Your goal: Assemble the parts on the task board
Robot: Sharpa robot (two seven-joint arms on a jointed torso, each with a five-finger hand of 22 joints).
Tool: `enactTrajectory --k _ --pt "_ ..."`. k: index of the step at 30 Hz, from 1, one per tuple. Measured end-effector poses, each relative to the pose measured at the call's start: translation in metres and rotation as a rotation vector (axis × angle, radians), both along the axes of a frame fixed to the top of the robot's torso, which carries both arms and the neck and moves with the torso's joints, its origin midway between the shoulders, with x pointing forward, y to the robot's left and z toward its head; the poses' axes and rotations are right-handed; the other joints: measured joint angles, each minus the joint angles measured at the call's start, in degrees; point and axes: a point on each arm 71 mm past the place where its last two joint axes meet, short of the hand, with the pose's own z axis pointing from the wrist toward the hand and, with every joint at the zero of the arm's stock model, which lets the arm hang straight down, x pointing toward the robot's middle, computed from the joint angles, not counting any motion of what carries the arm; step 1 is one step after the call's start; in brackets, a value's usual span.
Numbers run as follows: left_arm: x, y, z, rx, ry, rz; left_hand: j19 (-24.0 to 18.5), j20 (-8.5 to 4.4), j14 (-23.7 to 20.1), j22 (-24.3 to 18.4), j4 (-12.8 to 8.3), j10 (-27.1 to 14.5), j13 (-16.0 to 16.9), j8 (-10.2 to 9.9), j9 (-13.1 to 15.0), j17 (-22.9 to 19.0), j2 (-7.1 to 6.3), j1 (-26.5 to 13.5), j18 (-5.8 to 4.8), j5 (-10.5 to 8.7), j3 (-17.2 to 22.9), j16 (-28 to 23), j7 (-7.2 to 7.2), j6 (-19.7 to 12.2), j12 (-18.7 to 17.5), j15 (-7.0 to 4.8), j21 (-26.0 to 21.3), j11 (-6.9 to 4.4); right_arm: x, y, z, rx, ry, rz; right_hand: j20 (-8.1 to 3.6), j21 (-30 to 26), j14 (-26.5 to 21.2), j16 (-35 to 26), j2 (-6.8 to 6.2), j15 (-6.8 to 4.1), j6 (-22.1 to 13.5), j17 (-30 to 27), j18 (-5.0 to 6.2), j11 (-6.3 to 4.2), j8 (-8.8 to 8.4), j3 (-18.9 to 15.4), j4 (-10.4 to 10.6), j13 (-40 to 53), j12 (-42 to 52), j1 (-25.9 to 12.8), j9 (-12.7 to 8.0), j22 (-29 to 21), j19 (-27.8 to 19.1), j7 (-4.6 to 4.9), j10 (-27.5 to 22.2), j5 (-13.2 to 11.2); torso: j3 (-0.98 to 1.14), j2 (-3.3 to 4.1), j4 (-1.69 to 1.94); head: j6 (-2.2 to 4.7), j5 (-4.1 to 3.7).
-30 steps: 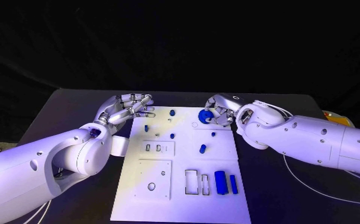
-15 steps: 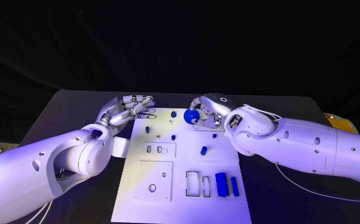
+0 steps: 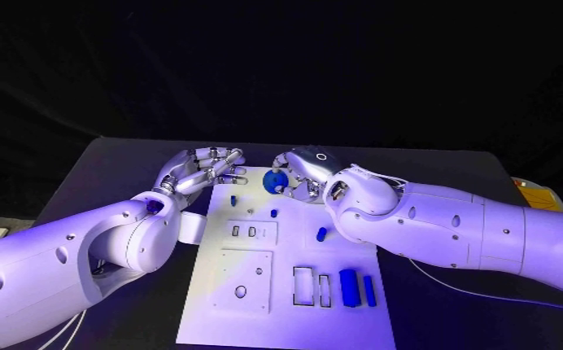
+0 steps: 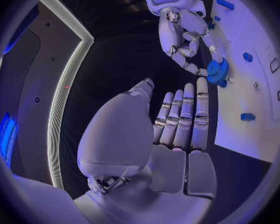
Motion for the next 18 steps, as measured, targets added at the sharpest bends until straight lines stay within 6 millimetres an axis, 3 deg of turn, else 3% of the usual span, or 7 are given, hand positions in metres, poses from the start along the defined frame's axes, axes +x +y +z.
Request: enactTrajectory --k 18 --pt "0.0 -0.002 0.0 -0.002 0.0 -0.003 0.0 0.0 0.0 0.0 0.0 0.0 0.0 0.0 0.0 0.1 0.0 0.0 0.0 0.0 0.0 0.0 0.0 0.0 0.0 0.0 0.0 0.0 0.01 0.018 -0.015 -0.033 0.012 -0.002 0.0 0.0 0.0 0.0 -0.39 0.01 0.0 0.0 0.01 0.0 -0.04 0.5 0.0 0.0 0.0 -0.4 0.0 0.0 0.0 0.01 0.0 -0.2 0.14 0.04 -0.03 -0.43 0.6"
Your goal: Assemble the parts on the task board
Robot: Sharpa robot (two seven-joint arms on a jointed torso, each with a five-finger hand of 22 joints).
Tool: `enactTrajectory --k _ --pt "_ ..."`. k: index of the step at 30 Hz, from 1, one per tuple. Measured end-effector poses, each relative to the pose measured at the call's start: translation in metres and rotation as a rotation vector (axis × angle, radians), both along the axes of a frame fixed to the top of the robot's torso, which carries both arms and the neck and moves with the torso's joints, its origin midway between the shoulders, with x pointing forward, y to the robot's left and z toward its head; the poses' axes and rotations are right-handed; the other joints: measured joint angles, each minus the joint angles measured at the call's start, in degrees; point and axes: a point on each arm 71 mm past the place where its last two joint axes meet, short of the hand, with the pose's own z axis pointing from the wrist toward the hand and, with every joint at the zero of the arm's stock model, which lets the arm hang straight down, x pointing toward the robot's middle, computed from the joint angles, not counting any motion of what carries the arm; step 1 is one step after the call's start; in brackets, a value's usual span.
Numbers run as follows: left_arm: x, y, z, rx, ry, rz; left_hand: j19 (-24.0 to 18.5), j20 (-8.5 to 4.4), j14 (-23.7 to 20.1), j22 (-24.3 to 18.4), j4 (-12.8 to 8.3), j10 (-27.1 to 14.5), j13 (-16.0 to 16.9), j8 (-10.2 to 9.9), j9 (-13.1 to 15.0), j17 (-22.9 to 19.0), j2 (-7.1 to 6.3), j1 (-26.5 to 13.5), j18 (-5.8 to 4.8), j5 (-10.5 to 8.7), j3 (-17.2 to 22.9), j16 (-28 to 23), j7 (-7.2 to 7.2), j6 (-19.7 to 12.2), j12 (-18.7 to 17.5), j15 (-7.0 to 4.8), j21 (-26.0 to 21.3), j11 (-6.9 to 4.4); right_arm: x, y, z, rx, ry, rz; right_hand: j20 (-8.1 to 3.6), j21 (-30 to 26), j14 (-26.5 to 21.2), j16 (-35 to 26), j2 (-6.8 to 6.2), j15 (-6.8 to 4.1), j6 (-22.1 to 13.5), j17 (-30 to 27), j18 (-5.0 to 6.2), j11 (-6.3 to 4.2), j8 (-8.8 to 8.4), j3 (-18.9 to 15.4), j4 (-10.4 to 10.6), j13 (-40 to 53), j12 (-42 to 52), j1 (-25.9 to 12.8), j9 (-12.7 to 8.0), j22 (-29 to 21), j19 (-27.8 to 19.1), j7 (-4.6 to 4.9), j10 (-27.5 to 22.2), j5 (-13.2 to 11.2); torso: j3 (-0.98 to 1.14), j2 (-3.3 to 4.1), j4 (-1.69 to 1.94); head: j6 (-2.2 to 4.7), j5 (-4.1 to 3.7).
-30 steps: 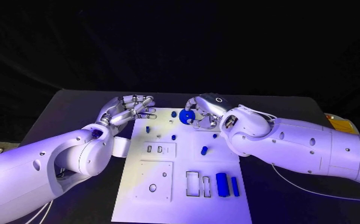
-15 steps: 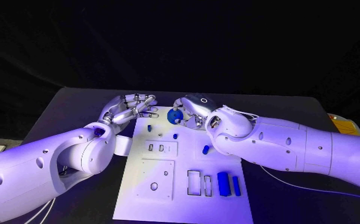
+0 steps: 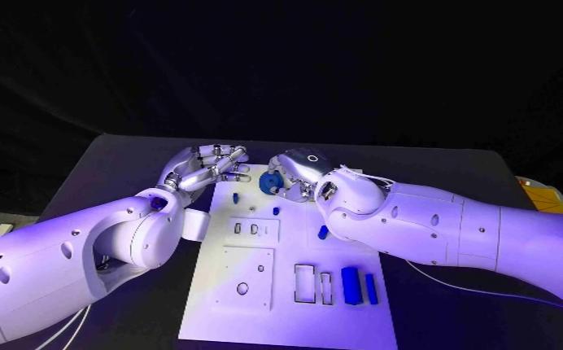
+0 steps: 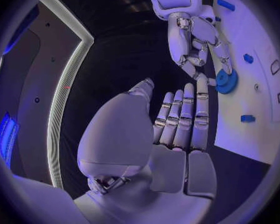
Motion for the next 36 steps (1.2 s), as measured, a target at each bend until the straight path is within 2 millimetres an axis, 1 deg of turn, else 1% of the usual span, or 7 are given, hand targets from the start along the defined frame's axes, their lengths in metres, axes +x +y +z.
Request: enactTrajectory --k 7,8,11,24,27,33,36 --pt "0.0 0.0001 0.0001 0.0 0.0 0.0 0.0 0.0 0.0 0.0 0.0 0.0 0.0 0.0 0.0 0.0 0.0 0.0 0.01 0.0 0.0 0.0 0.0 0.0 0.0 0.0 0.0 0.0 0.0006 0.0016 -0.0008 -0.002 0.001 0.003 0.0 0.0 0.0 0.0 -0.32 0.0 0.0 0.0 0.0 0.0 -0.05 0.2 0.2 0.0 0.0 -0.3 0.0 0.0 0.0 0.0 0.0 -0.3 0.04 0.0 -0.13 -0.21 0.09" --pt "0.0001 0.0001 0.0001 0.0 0.0 0.0 0.0 0.0 0.0 0.0 0.0 0.0 0.0 0.0 0.0 0.0 0.0 0.0 0.0 0.0 0.0 0.0 0.0 0.0 0.0 0.0 0.0 0.0 0.0007 0.0018 -0.0009 -0.003 0.001 0.003 0.0 0.0 0.0 0.0 -0.59 0.0 0.0 0.0 0.0 0.0 -0.05 0.2 0.2 0.0 0.0 -0.6 0.0 0.0 0.0 0.01 0.0 -0.3 0.04 0.0 -0.13 -0.21 0.1" --pt "0.0001 0.0001 0.0001 0.0 0.0 0.0 0.0 0.0 0.0 0.0 0.0 0.0 0.0 0.0 0.0 0.0 0.0 0.0 0.0 0.0 0.0 0.0 0.0 0.0 0.0 0.0 0.0 0.0 0.0011 0.0021 -0.0013 -0.004 0.002 0.003 0.0 0.0 0.0 0.0 -0.6 0.0 0.1 0.0 0.0 0.0 -0.46 0.3 0.3 0.0 0.0 -1.2 0.1 0.0 0.0 0.11 0.0 -0.3 0.05 -0.02 -0.13 -0.22 0.1" --pt "0.0001 0.0008 0.0 0.001 0.0 0.001 0.0 0.0 0.0 0.0 0.0 0.0 0.0 0.0 0.0 0.0 0.0 0.0 0.0 0.0 0.0 0.0 0.0 0.0 0.0 0.0 0.0 0.0 -0.0008 -0.0005 -0.0024 -0.005 0.006 0.005 0.0 0.0 0.0 0.0 -0.67 0.0 0.2 0.0 0.0 0.0 -0.82 0.3 0.3 0.0 0.0 -1.3 0.2 0.0 0.0 0.13 0.0 -0.7 0.04 -0.02 -0.17 -0.21 0.15" --pt "0.0001 0.0011 -0.0001 0.001 0.001 0.002 0.0 0.0 0.0 0.0 0.0 0.0 0.0 0.0 0.0 0.0 0.0 0.0 0.0 0.0 0.0 0.0 0.0 0.0 0.0 0.0 0.0 0.0 -0.0015 -0.0026 -0.0068 -0.012 0.016 0.0 0.0 0.0 0.0 0.0 -0.67 0.0 0.4 0.0 0.0 0.0 -1.04 0.3 0.3 0.0 0.0 -1.3 0.2 0.0 0.0 -0.03 0.0 -0.8 0.04 -0.02 -0.19 -0.21 0.19" --pt "0.0001 0.0012 -0.0001 0.001 0.001 0.002 0.0 0.0 0.0 0.0 0.0 0.0 0.0 0.0 0.0 0.0 0.0 0.0 0.0 0.0 0.0 0.0 0.0 0.0 0.0 0.0 0.0 0.0 -0.0013 -0.0029 -0.0065 -0.011 0.016 -0.004 0.0 0.0 0.0 0.0 -0.68 0.0 0.4 0.0 0.01 0.0 -0.9 0.3 0.3 0.0 0.0 -1.3 0.2 0.0 0.0 -0.03 0.0 -0.9 0.04 -0.01 -0.16 -0.21 0.14" --pt "0.0001 0.0012 -0.0001 0.001 0.001 0.002 0.0 0.0 0.0 0.0 0.0 0.0 0.0 0.0 0.0 0.0 0.0 0.0 0.0 0.0 0.0 0.0 0.0 0.0 0.0 0.0 0.0 0.0 -0.0012 -0.003 -0.0064 -0.011 0.016 -0.005 0.0 0.0 0.0 0.0 -1.21 0.0 0.4 0.0 0.01 0.0 -0.88 0.3 0.3 0.0 -0.3 -1.8 0.2 0.0 0.0 -0.03 0.0 -0.9 0.05 0.0 -0.15 -0.21 0.13"
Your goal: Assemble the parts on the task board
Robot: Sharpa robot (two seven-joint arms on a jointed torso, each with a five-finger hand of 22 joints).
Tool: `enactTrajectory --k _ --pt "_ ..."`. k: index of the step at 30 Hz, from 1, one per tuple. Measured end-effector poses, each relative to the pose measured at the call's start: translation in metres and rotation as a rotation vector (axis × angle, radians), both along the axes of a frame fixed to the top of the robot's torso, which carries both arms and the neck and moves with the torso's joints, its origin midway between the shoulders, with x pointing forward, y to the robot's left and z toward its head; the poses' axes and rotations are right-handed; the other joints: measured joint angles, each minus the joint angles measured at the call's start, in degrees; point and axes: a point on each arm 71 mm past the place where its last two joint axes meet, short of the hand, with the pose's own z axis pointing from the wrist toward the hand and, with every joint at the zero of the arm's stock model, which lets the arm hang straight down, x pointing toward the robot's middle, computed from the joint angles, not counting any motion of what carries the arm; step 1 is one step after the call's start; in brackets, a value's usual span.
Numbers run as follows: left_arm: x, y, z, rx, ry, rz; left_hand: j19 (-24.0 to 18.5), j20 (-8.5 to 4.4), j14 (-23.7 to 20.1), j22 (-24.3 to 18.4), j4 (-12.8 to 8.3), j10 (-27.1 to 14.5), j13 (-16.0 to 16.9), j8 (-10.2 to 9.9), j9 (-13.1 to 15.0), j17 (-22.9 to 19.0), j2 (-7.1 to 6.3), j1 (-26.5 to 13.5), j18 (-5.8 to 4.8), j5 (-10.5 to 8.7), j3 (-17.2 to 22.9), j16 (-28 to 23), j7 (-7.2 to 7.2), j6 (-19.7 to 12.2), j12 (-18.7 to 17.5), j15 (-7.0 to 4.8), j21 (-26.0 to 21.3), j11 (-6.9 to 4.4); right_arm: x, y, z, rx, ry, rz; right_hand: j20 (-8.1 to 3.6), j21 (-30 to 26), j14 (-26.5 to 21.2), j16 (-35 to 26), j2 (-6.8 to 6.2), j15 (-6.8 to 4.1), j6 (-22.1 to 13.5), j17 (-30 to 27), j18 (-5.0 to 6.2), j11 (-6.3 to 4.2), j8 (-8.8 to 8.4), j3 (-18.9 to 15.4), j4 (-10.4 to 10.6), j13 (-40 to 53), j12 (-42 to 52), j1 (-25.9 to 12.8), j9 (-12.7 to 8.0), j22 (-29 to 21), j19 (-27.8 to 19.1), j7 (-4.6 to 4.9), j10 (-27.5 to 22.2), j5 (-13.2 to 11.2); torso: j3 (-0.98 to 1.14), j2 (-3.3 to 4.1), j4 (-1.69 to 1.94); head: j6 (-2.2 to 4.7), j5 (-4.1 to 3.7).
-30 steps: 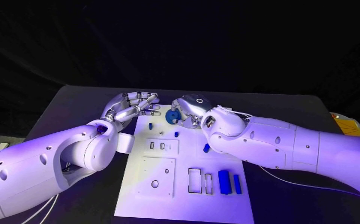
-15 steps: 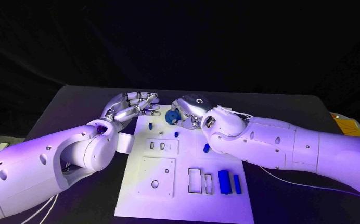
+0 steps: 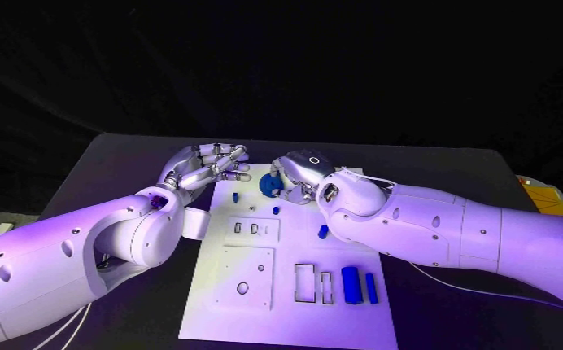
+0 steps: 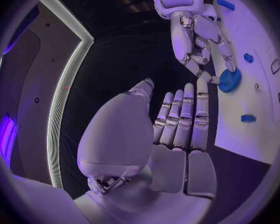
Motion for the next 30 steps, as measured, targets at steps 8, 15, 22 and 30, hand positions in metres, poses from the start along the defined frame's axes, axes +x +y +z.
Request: enactTrajectory --k 8,15,22,30 --pt "0.0001 0.0003 0.0 0.0 0.0 0.001 0.0 0.0 -0.1 0.0 0.0 0.0 0.0 0.0 0.0 0.0 0.0 0.0 0.0 -0.07 0.0 -0.1 0.0 0.0 0.0 0.0 0.0 0.0 0.0008 -0.001 -0.0009 -0.002 0.001 -0.005 0.18 -0.6 0.0 0.0 -1.14 1.07 -2.9 0.0 0.0 1.1 -3.61 -2.0 2.3 0.0 -1.0 -3.7 -0.4 0.0 0.1 -0.02 0.0 -3.7 -0.02 0.03 -0.01 0.03 0.01" --pt "0.0003 0.0005 -0.0001 0.001 0.001 0.001 0.0 0.0 -0.4 0.0 0.0 0.0 0.0 0.0 0.0 0.2 0.0 0.0 0.0 -0.22 0.0 -0.3 0.0 0.0 0.0 0.0 0.0 0.0 0.001 -0.002 -0.0044 -0.01 0.02 -0.009 1.56 -0.8 0.0 0.0 2.6 1.86 -4.9 0.0 0.0 1.88 -6.68 -10.0 4.5 0.0 -1.2 -10.9 -1.1 0.0 0.1 1.18 0.0 -0.5 -0.03 0.03 -0.01 0.0 -0.07" --pt "0.0003 0.0004 -0.0004 0.001 0.002 0.001 0.0 0.0 -0.4 0.0 0.0 0.0 0.0 0.0 0.0 0.2 0.0 0.0 0.0 -0.22 0.0 -0.3 0.0 0.0 0.0 0.0 0.0 0.0 0.0015 -0.0024 -0.0064 -0.017 0.052 -0.012 1.56 -0.8 0.0 0.2 4.92 1.86 -3.4 0.0 0.0 1.87 -6.91 -11.7 4.5 0.0 -0.9 -13.9 -0.9 0.0 0.1 0.99 0.0 2.2 -0.05 0.02 0.0 -0.07 -0.09" --pt "0.0004 0.0006 -0.0004 0.002 0.002 0.001 0.0 0.0 -0.4 0.0 0.0 0.0 0.0 0.0 0.0 0.2 0.0 0.0 0.0 -0.22 0.0 -0.3 0.08 -0.3 -0.3 0.0 0.2 0.0 0.0037 -0.0046 -0.0083 -0.026 0.088 -0.021 1.56 -0.8 0.0 0.2 5.54 1.86 -2.7 0.0 0.0 1.87 -7.02 -11.7 4.5 0.0 -0.8 -14.6 -0.8 0.0 0.1 0.72 0.0 2.8 -0.03 0.01 0.0 -0.12 -0.06"
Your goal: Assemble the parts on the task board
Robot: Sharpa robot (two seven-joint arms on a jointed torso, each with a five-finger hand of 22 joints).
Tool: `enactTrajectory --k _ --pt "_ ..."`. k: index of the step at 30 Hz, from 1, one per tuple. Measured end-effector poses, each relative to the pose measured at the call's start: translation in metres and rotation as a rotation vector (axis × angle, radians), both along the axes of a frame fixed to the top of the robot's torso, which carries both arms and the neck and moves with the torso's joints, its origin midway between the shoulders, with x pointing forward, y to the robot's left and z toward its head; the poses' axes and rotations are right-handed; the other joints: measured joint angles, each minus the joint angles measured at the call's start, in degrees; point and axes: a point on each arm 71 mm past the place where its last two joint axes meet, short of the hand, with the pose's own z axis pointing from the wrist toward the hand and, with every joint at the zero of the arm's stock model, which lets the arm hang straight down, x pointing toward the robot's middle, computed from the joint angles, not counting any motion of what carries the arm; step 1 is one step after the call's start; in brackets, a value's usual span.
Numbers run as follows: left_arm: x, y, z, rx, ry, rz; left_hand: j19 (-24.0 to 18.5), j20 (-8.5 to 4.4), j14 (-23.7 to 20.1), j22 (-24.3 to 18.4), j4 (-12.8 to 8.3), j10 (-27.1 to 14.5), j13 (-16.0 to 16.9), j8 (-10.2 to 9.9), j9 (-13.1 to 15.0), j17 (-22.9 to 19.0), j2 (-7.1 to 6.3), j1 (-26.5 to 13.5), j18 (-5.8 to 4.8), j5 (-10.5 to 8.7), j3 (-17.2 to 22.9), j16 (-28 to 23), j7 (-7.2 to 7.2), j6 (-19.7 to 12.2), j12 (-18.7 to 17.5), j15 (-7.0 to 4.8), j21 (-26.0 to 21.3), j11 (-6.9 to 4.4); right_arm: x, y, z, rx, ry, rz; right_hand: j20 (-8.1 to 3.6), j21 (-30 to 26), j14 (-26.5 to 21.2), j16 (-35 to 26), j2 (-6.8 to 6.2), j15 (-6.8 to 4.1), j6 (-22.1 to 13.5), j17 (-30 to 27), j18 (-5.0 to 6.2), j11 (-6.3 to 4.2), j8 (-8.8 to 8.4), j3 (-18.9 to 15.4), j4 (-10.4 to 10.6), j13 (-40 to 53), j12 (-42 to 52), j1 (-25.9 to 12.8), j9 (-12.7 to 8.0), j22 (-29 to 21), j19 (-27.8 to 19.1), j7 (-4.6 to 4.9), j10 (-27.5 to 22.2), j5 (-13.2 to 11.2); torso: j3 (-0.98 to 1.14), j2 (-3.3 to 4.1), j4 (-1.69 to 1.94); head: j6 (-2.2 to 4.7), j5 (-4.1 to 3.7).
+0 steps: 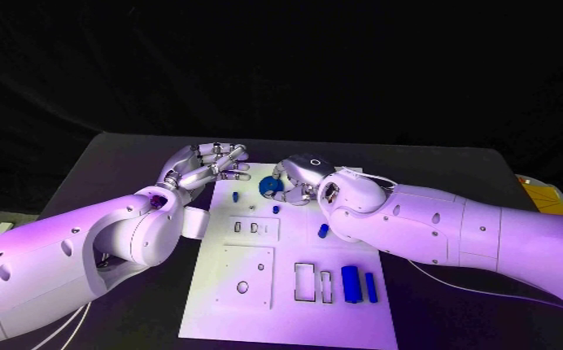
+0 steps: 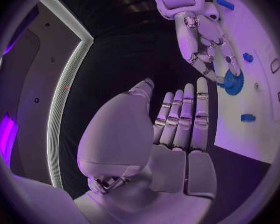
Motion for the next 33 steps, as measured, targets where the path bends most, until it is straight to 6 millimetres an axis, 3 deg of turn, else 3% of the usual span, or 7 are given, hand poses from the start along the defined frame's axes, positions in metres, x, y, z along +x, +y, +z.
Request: enactTrajectory --k 10,15,19,24,28,33 --pt "0.0 0.001 0.0 0.001 0.0 0.001 0.0 0.0 0.0 0.0 0.0 0.0 0.0 0.0 -0.1 0.0 0.0 0.0 0.0 0.0 0.0 0.0 -0.09 -0.1 0.0 0.0 0.0 0.0 0.0 -0.006 0.001 0.005 0.009 -0.009 0.0 0.2 0.0 0.0 0.0 0.0 0.0 0.0 0.0 -0.01 -0.11 0.0 0.0 0.0 0.2 0.0 0.2 0.0 0.0 -0.01 0.0 0.1 0.08 -0.01 -0.1 0.1 -0.07" --pt "0.0 0.001 0.0 0.001 0.0 0.002 0.0 0.0 0.0 0.0 0.0 0.0 0.0 0.0 -0.1 0.0 0.0 0.0 0.01 0.0 0.0 0.0 -0.09 -0.1 0.0 0.0 0.0 0.0 -0.006 -0.023 0.004 0.038 -0.004 -0.017 0.0 0.2 0.0 0.0 -0.12 0.0 0.0 0.0 0.0 -0.01 -0.55 0.6 -0.6 0.0 0.3 1.7 0.1 0.0 0.0 -0.01 0.0 0.9 0.14 -0.03 -0.23 0.29 -0.17" --pt "0.0 0.003 0.0 0.003 0.001 0.006 0.0 0.0 0.0 0.0 0.0 0.0 0.0 0.0 -0.1 0.0 0.0 0.0 0.0 0.0 0.0 0.0 -0.09 -0.1 0.0 0.0 0.0 0.0 -0.008 -0.046 0.02 0.098 -0.027 -0.026 0.0 -0.2 0.0 0.0 -0.64 0.0 0.7 0.0 0.0 -0.01 -0.89 1.8 -1.0 0.0 0.3 5.2 0.1 0.0 0.0 -0.22 0.0 0.8 0.15 -0.13 -0.42 0.53 -0.18" --pt "0.001 0.005 -0.001 0.006 0.001 0.012 0.0 0.0 0.0 0.0 0.0 0.0 0.0 0.0 -0.1 0.1 0.0 0.0 0.0 0.0 0.0 0.0 -0.09 -0.1 0.0 0.0 0.0 0.0 -0.01 -0.096 0.041 0.197 0.002 -0.06 -0.01 -1.6 0.0 0.0 -1.97 0.0 1.8 0.0 0.01 -0.01 -1.07 3.6 -2.7 0.0 0.0 10.4 0.3 0.0 0.0 -0.33 0.0 -0.8 0.27 -0.33 -0.89 0.75 -0.3" --pt "0.002 0.006 -0.001 0.007 0.001 0.014 0.0 0.0 0.0 0.0 0.0 0.0 0.0 0.0 0.0 0.1 0.0 0.0 0.0 0.0 0.0 0.0 -0.09 -0.1 0.0 0.0 0.0 0.0 -0.013 -0.141 0.045 0.264 0.061 -0.108 0.0 -2.4 0.0 0.0 -3.66 -0.06 2.9 0.0 0.01 -0.32 -1.07 4.2 -5.2 0.0 -0.4 13.8 0.4 0.0 0.0 -0.76 0.0 -2.1 0.42 -0.49 -1.37 0.92 -0.65" --pt "0.002 0.006 -0.001 0.007 0.0 0.014 0.0 0.0 0.0 0.0 0.0 0.0 0.0 0.0 0.0 0.0 0.0 0.0 0.0 0.0 0.0 0.0 -0.09 -0.1 0.0 0.0 0.0 0.0 -0.018 -0.188 0.041 0.301 0.119 -0.159 -0.66 -2.9 0.1 0.0 -4.88 -0.74 3.4 0.0 0.01 -1.16 -1.3 4.7 -6.3 0.0 -0.7 15.6 0.4 0.0 -0.2 -1.32 0.0 -2.1 0.68 -0.64 -1.95 1.03 -1.01"
